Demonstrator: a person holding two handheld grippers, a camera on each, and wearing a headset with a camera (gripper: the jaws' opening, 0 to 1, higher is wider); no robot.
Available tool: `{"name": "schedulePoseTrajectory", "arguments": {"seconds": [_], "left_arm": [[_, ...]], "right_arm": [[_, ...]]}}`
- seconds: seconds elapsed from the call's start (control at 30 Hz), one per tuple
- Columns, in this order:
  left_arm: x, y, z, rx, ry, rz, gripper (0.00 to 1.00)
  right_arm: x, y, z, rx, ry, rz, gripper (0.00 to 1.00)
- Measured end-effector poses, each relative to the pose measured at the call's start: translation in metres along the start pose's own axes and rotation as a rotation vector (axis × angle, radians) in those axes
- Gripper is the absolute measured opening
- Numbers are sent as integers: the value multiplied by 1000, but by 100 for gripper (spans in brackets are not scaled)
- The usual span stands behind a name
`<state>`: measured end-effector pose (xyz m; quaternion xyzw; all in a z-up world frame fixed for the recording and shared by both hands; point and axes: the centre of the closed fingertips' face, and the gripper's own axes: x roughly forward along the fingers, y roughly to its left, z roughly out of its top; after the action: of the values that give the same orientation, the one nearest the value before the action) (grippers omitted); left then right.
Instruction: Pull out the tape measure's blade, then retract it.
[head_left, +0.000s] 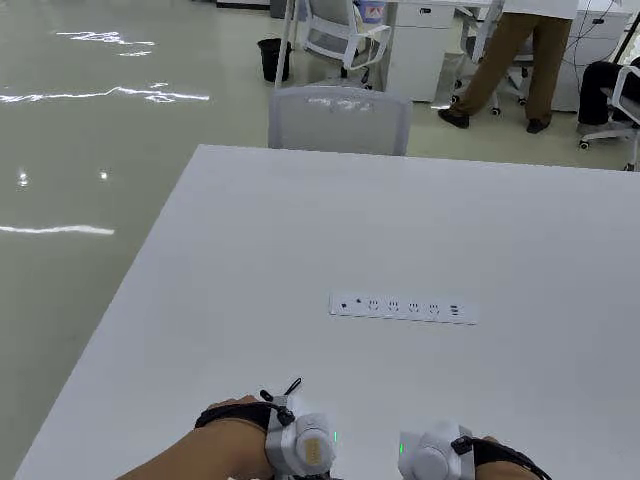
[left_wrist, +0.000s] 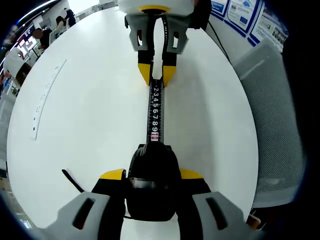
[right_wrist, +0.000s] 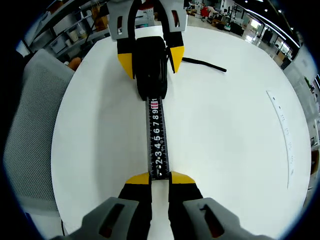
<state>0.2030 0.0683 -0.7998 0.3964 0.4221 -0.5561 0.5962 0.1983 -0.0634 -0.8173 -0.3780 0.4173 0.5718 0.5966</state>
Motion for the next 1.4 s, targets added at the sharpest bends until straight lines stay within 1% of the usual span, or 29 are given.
{"name": "schedulePoseTrajectory", "arguments": {"seconds": [0.2,0.3,0.47,0.57,0.67,0.77,0.87,0.93,1.13,1.4], "left_arm": [[-4,-3,2,-1,1,1,34],[-3,-2,2,-2,0,1,34],[-3,-2,2,-7,-2,1,34],[-6,-4,4,-7,-2,2,34],[-6,-4,4,-7,-1,3,34],[-11,-6,6,-6,2,3,34],[-14,-8,8,-6,2,2,34],[-16,-9,10,-7,1,3,34],[-12,-7,8,-9,-3,3,34],[-7,-3,4,-4,-3,5,34]], "right_arm": [[-3,0,-4,0,0,1,10],[-5,1,-4,-1,6,2,10],[-7,-2,-10,-1,13,1,10],[-7,-3,-14,2,19,2,10],[-9,-2,-15,1,22,1,10],[-8,-3,-16,6,23,2,10],[-8,-3,-16,-13,30,3,10],[-10,-3,-17,-10,34,3,10],[-16,-1,-19,-6,39,2,10],[-19,-1,-27,-6,52,-1,10]]}}
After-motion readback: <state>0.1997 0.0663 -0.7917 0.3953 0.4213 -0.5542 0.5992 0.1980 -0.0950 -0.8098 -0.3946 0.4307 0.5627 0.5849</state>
